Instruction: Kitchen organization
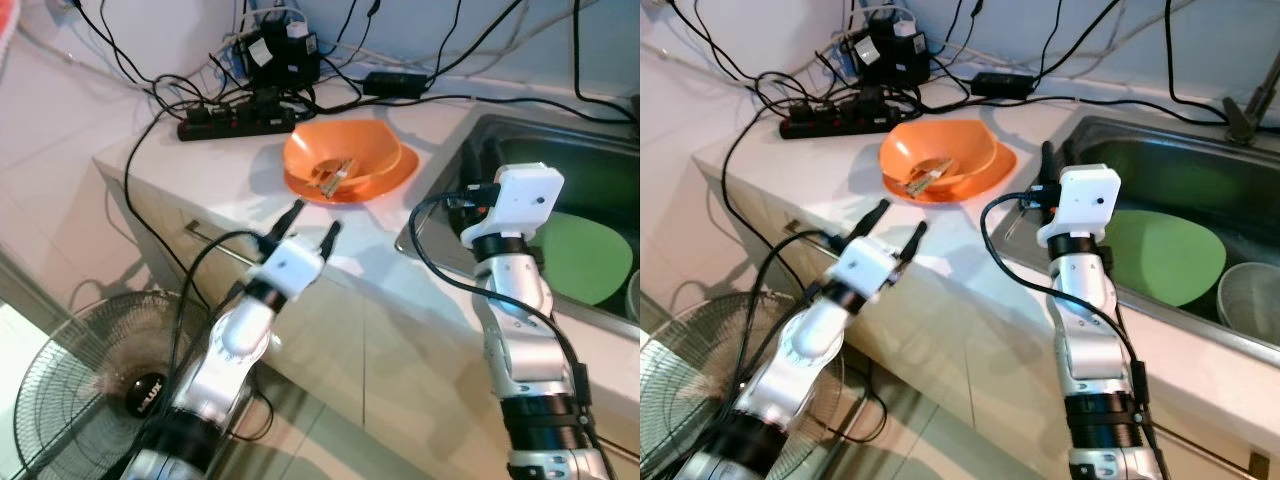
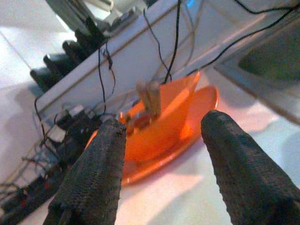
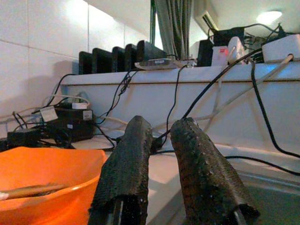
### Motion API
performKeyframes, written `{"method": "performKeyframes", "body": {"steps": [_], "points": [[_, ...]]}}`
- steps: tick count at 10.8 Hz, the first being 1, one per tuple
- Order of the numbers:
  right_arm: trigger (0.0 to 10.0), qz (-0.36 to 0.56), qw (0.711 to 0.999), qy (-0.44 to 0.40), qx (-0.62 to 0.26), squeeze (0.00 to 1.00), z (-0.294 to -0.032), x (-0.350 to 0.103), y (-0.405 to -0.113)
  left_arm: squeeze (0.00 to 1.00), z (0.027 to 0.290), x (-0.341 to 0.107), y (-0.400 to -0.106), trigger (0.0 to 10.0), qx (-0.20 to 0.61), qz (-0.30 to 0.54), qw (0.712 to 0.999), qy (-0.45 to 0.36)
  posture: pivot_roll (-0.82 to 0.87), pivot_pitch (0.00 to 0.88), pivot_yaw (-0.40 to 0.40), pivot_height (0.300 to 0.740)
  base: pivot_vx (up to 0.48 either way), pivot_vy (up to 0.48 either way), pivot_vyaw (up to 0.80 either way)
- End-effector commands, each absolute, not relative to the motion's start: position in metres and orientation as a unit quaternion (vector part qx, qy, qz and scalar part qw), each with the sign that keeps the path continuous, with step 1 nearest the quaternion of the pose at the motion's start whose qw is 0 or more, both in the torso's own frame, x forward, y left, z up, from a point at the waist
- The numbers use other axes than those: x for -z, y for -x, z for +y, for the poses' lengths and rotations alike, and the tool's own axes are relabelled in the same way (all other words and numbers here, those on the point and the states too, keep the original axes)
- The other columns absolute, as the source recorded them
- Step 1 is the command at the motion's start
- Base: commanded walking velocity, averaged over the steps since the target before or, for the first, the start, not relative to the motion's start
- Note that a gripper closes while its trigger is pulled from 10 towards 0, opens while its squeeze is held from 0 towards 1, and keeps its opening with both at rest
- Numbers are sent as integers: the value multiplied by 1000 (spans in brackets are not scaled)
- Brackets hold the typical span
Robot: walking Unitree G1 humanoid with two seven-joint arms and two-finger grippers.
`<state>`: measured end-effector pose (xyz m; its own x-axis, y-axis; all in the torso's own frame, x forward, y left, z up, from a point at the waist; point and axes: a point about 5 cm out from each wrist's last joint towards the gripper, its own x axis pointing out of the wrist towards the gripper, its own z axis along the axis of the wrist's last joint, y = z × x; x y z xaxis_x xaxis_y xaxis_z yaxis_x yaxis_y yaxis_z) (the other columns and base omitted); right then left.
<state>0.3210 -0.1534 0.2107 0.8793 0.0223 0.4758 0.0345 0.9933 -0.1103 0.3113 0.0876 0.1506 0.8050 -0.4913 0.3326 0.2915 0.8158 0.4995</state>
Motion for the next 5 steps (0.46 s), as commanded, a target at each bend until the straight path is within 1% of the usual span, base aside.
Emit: {"method": "performKeyframes", "body": {"steps": [1,3,5], "points": [[10000,-263,963,65,-6,0,-147,-223,-321,0,87,-152,-313,10000,213,-233,922,-226,40,10,126,740,0,0,0],[10000,-273,959,76,-6,0,-149,-230,-321,0,81,-154,-316,10000,216,-241,919,-224,27,0,130,740,0,0,0],[10000,-251,965,80,-2,0,-152,-217,-324,0,79,-155,-317,10000,217,-246,918,-223,33,0,129,740,0,0,0]]}}
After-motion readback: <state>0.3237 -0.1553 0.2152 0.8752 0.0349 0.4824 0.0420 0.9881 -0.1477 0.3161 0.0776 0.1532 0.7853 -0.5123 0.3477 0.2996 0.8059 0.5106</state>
